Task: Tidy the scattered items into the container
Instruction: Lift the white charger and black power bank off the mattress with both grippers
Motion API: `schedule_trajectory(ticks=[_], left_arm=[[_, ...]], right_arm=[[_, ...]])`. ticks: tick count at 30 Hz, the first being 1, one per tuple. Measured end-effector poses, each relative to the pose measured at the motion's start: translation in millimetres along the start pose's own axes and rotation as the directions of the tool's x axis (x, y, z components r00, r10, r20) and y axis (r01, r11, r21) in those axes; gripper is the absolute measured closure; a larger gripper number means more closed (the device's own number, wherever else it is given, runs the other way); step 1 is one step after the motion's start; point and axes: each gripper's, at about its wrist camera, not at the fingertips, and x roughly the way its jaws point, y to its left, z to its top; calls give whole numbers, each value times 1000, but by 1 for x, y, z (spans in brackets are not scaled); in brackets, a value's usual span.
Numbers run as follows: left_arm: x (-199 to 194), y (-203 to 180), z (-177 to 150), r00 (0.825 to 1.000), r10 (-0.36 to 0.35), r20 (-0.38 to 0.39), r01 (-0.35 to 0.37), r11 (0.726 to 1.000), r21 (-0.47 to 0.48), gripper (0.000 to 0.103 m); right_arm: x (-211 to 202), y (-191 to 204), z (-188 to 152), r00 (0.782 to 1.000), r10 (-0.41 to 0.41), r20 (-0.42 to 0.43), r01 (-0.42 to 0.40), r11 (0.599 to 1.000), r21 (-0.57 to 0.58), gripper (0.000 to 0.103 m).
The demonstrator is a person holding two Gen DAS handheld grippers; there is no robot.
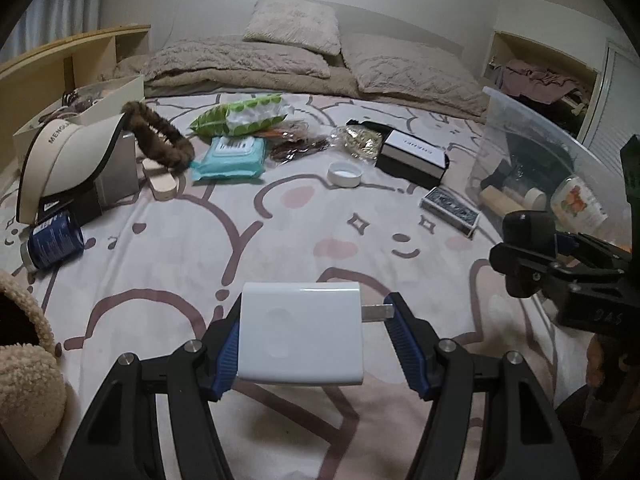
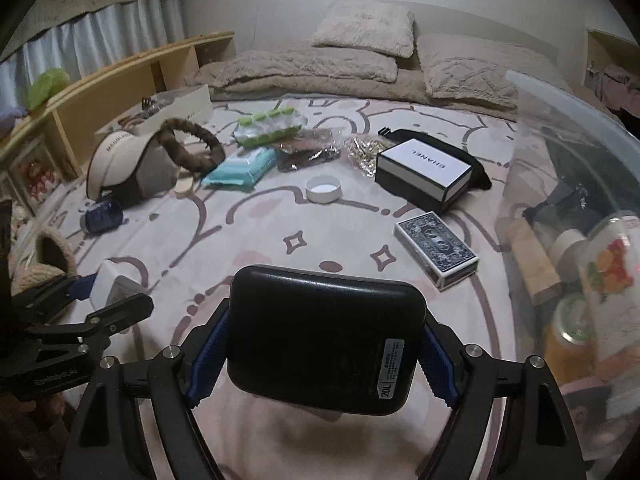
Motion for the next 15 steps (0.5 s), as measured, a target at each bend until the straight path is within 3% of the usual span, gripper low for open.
schedule_trajectory(ticks=[9,15], left_arm=[[-42,-31,16,997,-45,70,42,998,42,37],[-73,-60,29,986,-86,141,74,993,90,37]], right_arm=[[-53,-8,11,997,60,53,-61,998,15,20],[-97,-27,20,994,58,95,-61,998,28,20]])
